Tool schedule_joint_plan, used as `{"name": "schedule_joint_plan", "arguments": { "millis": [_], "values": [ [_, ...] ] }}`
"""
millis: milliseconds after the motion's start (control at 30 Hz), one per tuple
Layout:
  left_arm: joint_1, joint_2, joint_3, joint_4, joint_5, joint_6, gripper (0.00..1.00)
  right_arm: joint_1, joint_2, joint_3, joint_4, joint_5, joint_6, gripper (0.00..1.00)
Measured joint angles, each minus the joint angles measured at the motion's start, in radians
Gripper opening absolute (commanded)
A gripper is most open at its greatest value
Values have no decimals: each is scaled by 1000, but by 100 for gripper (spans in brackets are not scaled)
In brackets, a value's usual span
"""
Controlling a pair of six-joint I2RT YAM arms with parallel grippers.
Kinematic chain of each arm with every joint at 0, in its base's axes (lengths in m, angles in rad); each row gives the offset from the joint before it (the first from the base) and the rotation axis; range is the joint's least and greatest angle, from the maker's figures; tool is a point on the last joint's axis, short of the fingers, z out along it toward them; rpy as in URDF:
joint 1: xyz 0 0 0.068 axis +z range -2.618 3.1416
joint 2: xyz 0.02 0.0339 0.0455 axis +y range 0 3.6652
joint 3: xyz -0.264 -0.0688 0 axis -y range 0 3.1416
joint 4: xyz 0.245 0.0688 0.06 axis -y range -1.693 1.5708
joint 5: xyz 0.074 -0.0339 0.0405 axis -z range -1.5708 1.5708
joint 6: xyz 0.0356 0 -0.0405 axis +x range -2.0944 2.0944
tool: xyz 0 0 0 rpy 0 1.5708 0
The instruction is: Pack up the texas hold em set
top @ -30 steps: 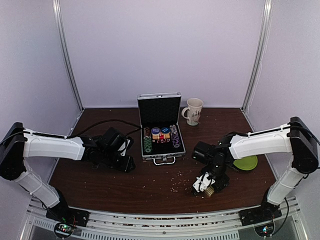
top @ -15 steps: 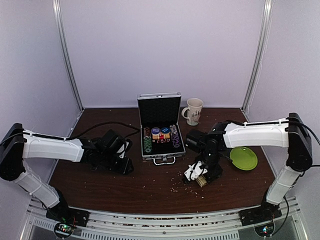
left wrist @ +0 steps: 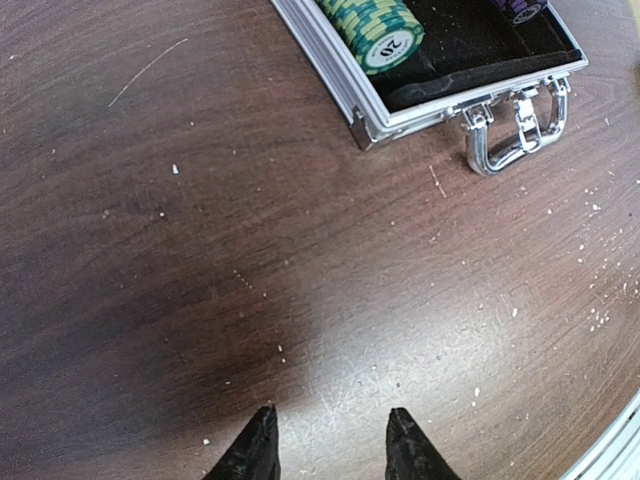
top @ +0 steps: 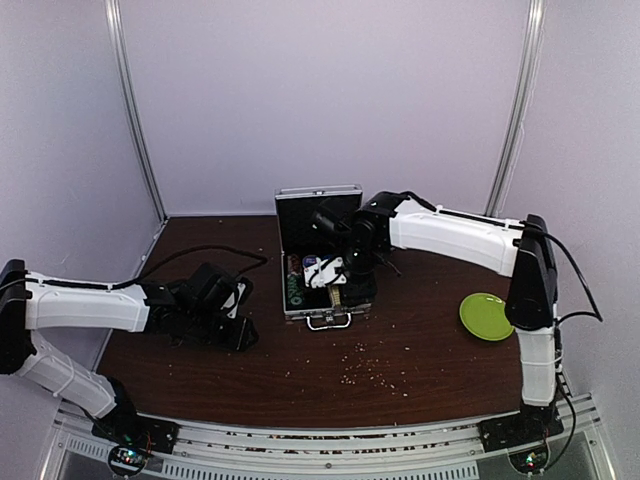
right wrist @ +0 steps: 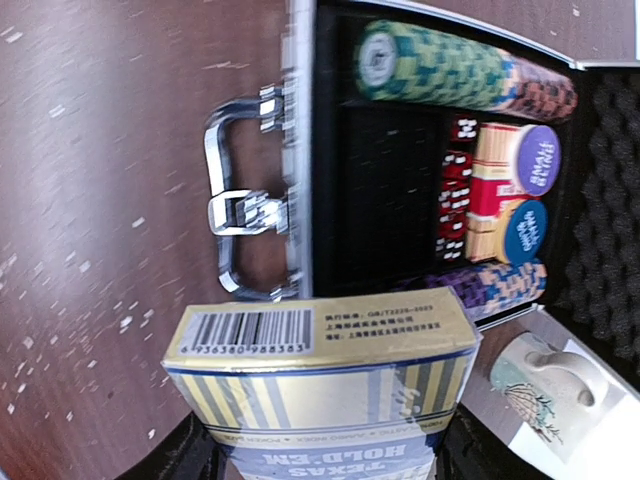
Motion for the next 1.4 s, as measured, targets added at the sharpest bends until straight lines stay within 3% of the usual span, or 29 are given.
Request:
{"name": "schedule_joint_plan", "arguments": {
  "millis": [333,1100,1400],
  "values": [
    [0,-21,-19,0,-13,-4,39,-3,209,227,72,98,56,55],
    [0,-27,-20,-1,-16,-10,38,-15,343,257,164,84,63,61],
    [0,-1,-20,0,-16,-10,38,-20,349,257,168,70,63,76]
  ]
}}
